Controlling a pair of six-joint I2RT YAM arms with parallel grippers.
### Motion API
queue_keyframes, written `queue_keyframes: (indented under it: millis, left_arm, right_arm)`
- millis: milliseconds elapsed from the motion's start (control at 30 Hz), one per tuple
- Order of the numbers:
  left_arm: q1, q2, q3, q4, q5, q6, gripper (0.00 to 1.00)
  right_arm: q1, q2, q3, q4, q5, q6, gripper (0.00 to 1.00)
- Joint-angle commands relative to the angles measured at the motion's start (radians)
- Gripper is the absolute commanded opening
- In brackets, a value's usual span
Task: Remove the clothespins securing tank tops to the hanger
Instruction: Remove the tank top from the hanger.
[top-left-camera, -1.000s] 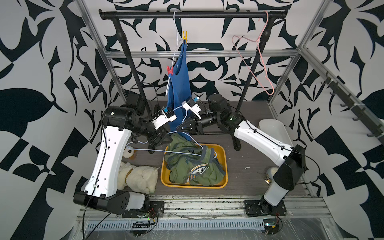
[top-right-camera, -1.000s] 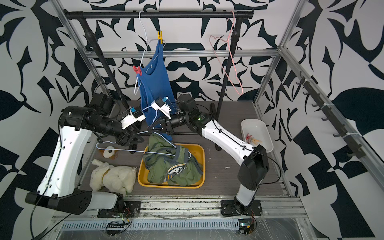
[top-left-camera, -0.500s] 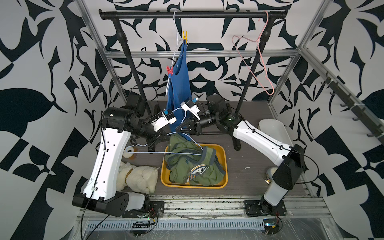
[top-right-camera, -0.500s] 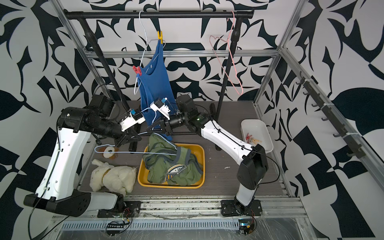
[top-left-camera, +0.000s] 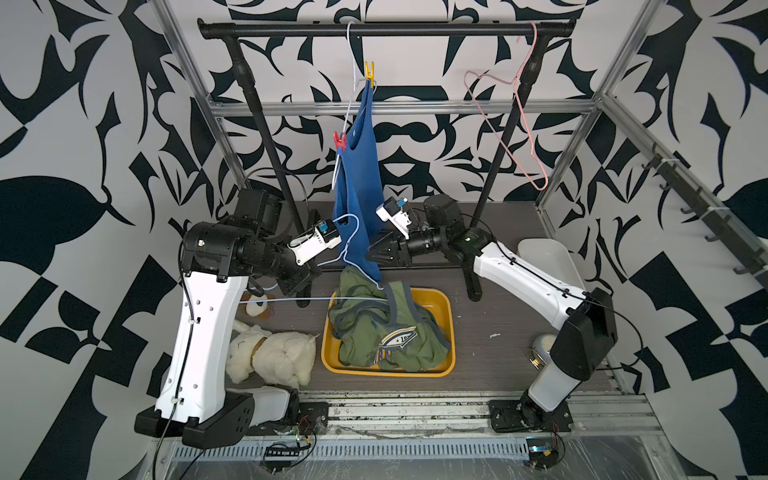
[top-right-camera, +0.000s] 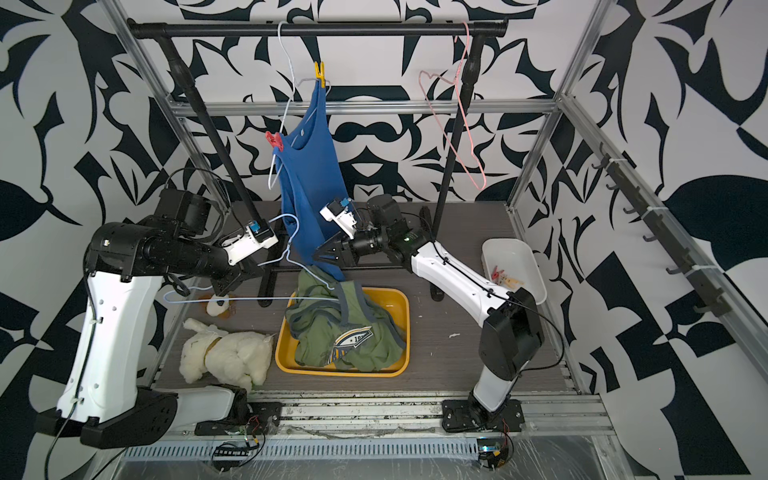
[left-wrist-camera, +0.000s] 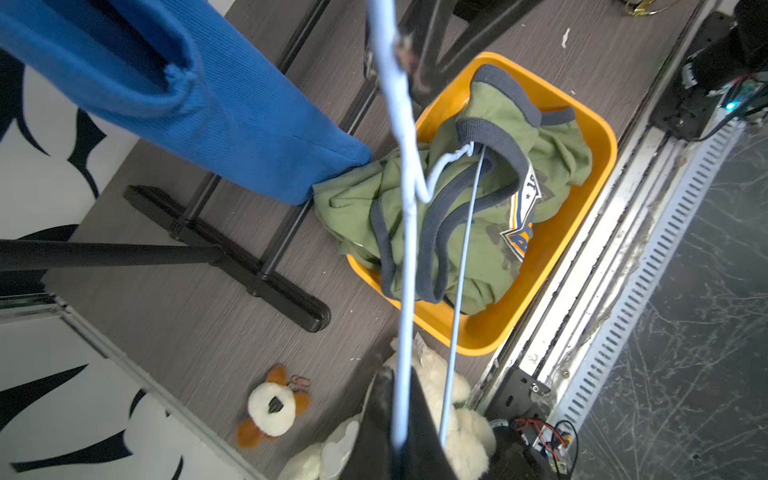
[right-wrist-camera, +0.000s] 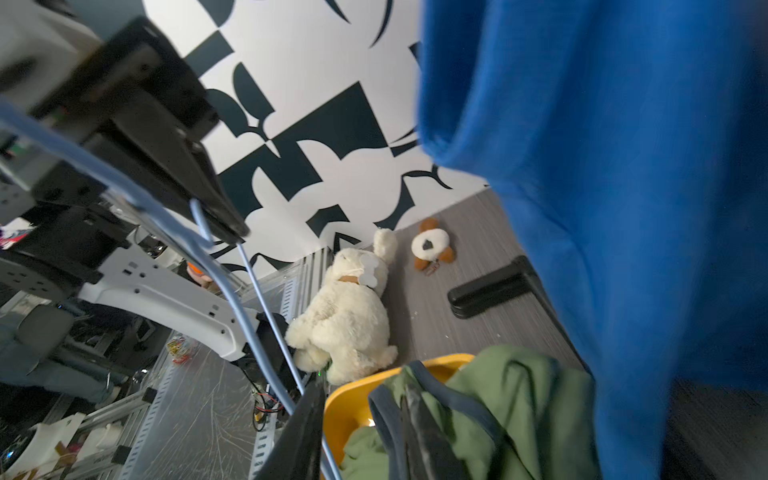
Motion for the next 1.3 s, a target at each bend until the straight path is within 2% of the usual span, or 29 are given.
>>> queue_keyframes:
  millis: [0,300,500,700,1033,1100,1200,1267]
  left_arm:
    - [-0.006,-0.002,0.046,-0.079,-0.038,0.026,0.0]
    - [-0.022,0.014,0.061,-0.117,-0.066,0.069,0.0]
    - [-0.032,0.033,0.048,-0.123,-0.079,0.08,0.0]
    - [-0.051,0.034,0.056,-0.122,-0.085,0.076,0.0]
    - [-0.066,0.025,0.059,-0.122,-0.076,0.071,0.0]
    - [-0.067,0.025,0.06,-0.121,-0.079,0.072,0.0]
    - [-0.069,0.024,0.06,-0.124,-0.08,0.071,0.0]
    - [-0.071,0.023,0.06,-0.13,-0.084,0.073,0.0]
  right_arm:
    - [-0.007,-0.082,-0.034,-0.045,0.053,-0.027,0.32]
    - [-0.009,-0.224,-0.241,-0.188,0.195,-0.033,0.32]
    - [-0.004,-0.34,-0.401,-0.119,0.224,0.048,0.33]
    - [0.013,-0.34,-0.481,-0.05,0.231,0.105,0.34]
    - [0.035,-0.306,-0.521,-0.039,0.265,0.11,0.3]
    - [0.035,-0.3,-0.522,-0.068,0.285,0.095,0.23]
    - [0.035,-0.287,-0.524,-0.09,0.315,0.092,0.05]
    - [0.035,-0.284,-0.533,-0.092,0.348,0.092,0.01]
